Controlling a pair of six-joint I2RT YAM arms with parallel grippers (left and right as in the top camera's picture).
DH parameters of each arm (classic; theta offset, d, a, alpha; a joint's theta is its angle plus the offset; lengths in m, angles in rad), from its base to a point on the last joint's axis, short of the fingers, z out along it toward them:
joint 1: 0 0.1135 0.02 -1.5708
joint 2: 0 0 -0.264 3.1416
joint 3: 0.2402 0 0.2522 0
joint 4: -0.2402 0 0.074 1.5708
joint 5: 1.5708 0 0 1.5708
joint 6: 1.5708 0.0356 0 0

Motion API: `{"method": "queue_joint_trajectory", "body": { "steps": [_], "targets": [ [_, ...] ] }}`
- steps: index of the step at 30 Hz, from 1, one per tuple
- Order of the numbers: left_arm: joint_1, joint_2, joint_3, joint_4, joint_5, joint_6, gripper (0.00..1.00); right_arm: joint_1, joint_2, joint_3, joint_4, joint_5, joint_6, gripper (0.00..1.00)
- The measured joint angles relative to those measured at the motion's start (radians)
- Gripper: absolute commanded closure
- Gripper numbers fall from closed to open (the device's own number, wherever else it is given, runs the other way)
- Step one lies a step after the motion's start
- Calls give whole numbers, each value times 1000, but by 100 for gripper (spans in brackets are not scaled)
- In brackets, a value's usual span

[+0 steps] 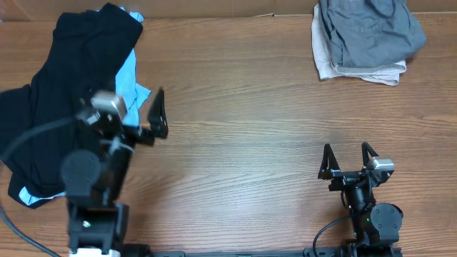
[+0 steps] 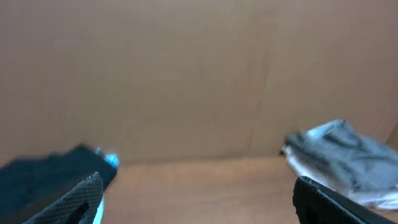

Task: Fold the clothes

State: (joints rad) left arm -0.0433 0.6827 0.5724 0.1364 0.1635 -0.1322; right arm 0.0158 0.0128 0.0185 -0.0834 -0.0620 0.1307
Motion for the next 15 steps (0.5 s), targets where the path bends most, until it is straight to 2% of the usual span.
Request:
{"method": "queue_joint_trajectory", "body": {
  "steps": [8,15],
  "targets": [
    [0,-336,-369,83,-79,0,0,0,0,0,0,0,0,0],
    [0,-564,-546,63,-94,0,0,0,0,0,0,0,0,0]
  ]
}}
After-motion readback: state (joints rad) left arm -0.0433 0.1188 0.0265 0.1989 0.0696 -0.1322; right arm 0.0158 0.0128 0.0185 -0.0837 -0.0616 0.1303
